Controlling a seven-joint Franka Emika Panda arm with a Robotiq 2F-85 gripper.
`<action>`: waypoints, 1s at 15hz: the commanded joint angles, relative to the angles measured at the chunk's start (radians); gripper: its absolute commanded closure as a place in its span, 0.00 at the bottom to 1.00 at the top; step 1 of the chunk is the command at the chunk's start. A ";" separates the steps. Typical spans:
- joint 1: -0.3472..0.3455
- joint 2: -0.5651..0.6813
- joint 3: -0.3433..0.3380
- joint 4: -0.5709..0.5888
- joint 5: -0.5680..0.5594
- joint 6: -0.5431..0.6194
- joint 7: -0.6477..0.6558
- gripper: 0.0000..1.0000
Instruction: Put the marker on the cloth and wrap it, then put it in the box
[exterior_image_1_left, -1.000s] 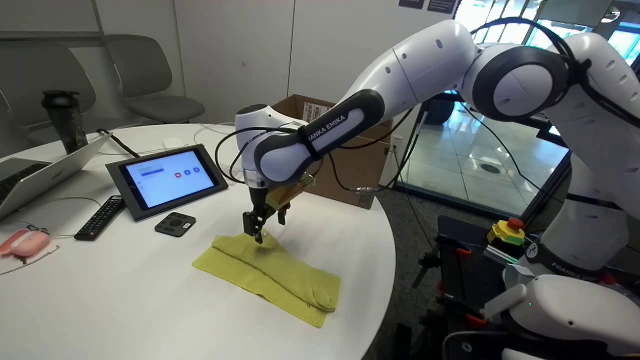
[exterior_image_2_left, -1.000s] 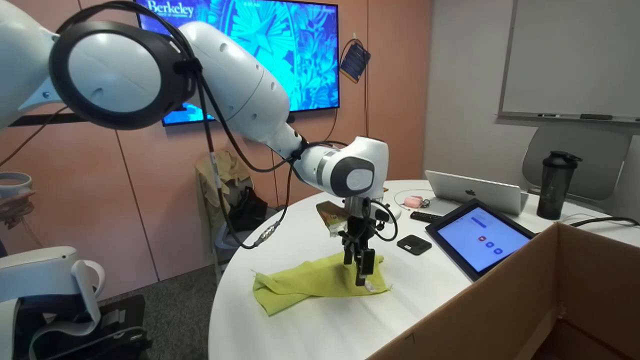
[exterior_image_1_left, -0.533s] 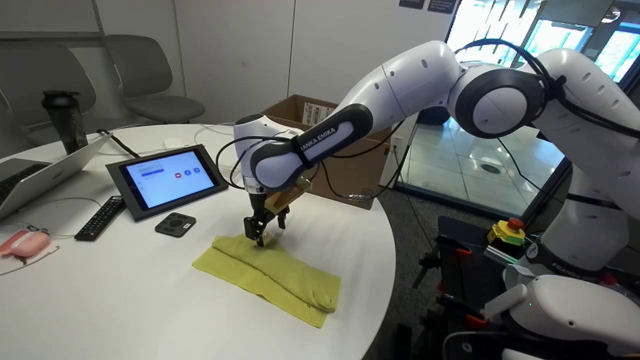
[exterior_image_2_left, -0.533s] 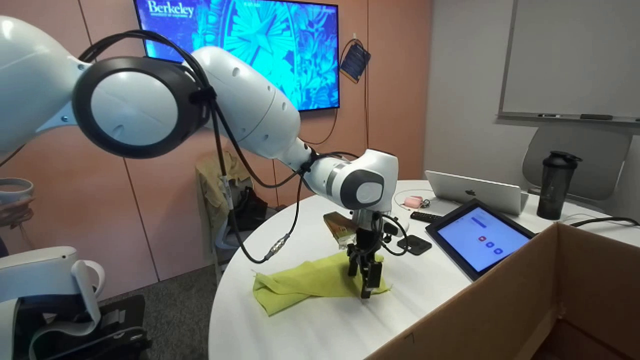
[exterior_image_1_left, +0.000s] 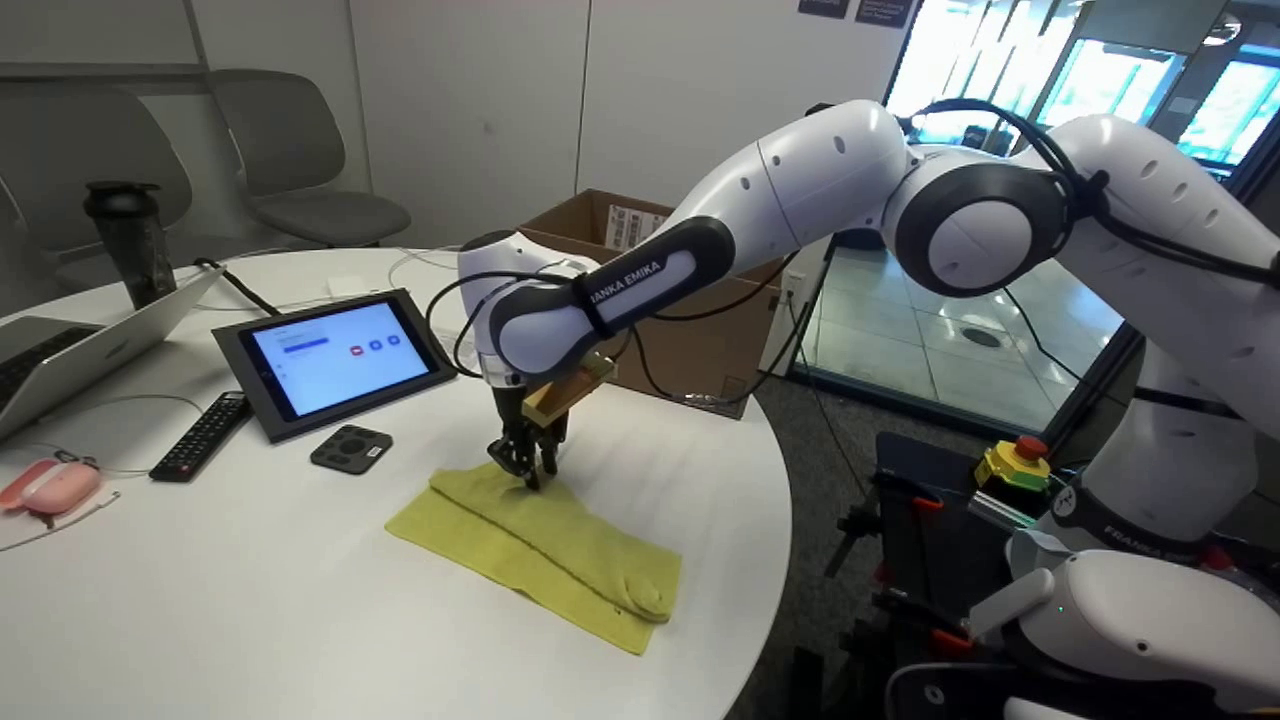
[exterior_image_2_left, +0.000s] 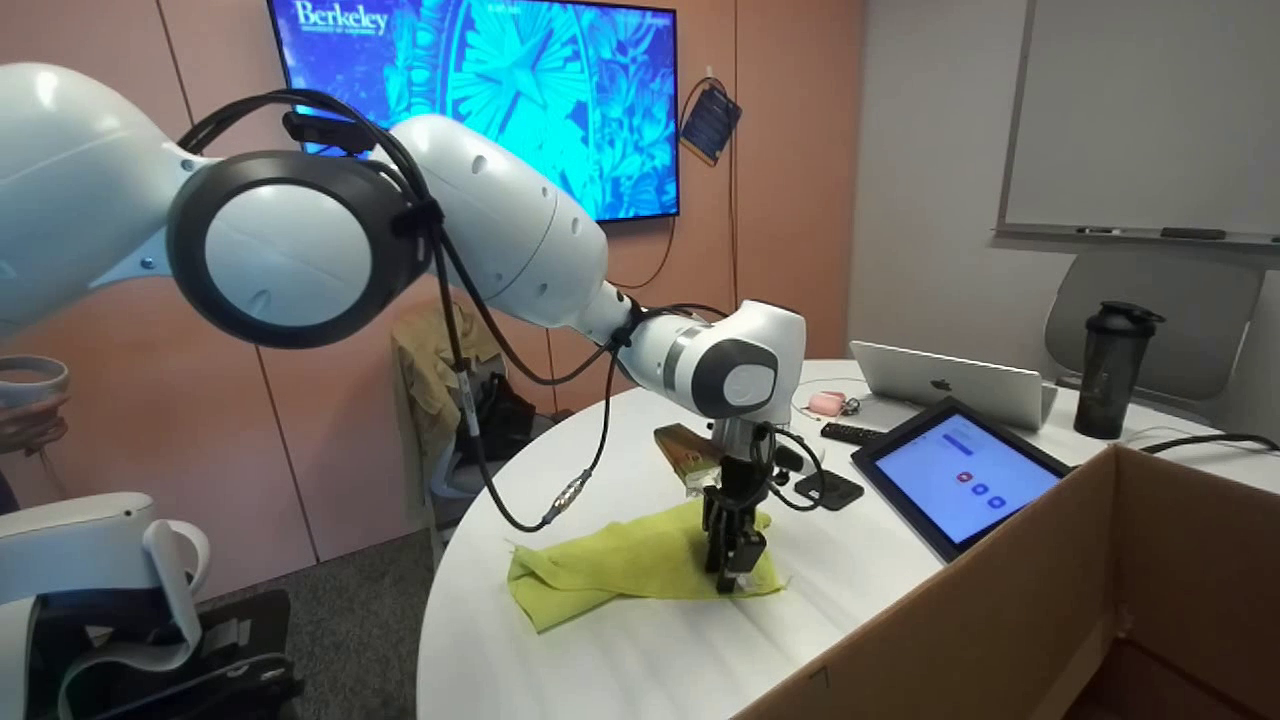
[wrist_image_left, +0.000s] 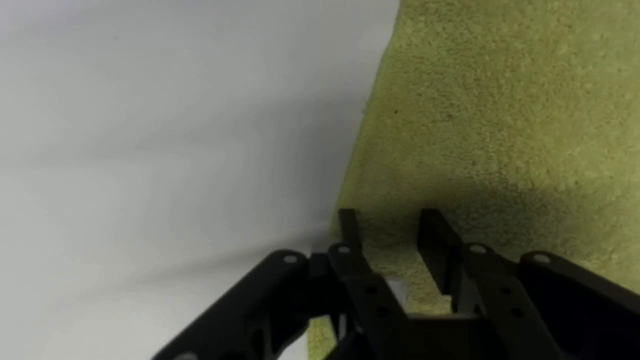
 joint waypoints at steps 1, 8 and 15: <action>-0.001 0.056 -0.002 0.104 0.022 -0.055 -0.017 0.92; -0.006 0.089 0.001 0.153 0.021 -0.083 -0.030 0.92; -0.023 0.121 0.010 0.202 0.041 -0.121 -0.050 0.99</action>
